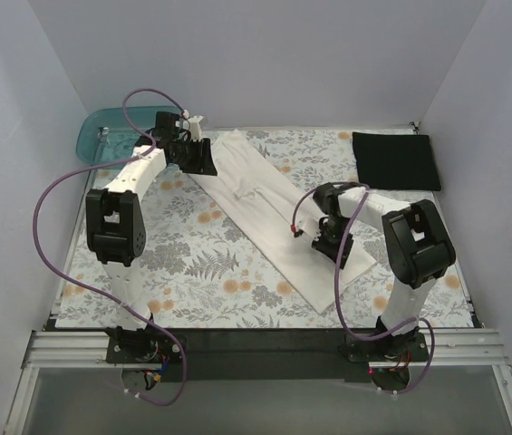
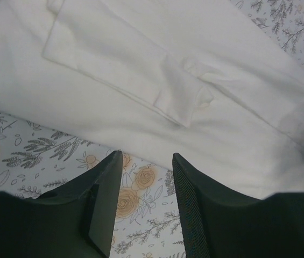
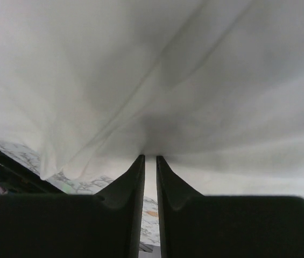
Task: Fold and stack the t-shirts
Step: Fold the tshirt
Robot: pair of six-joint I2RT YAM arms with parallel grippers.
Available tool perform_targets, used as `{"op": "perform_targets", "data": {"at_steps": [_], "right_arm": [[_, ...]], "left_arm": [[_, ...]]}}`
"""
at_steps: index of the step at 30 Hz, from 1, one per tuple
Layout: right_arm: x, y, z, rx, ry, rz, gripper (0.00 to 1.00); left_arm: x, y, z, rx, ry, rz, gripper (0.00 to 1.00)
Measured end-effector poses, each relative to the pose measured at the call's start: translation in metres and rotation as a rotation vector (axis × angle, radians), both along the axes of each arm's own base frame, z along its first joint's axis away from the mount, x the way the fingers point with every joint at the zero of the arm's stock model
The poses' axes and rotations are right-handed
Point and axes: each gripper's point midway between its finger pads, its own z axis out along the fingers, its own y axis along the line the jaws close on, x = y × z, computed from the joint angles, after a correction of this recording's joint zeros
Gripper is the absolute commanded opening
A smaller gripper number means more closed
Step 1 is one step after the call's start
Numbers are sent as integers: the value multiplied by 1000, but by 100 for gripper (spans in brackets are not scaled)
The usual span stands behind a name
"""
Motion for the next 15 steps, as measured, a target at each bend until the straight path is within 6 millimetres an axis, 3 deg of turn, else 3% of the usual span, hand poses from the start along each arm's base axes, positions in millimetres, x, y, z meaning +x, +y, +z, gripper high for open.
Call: {"op": "perform_targets", "data": {"at_steps": [7,15], "right_arm": [[-59,59,1,47,98,170,20],[-114,130,2,141,301,217,21]], "left_arm": [[-8,13,-10,3,50,25,41],[-22,9,-24,14,103,6,40]]}}
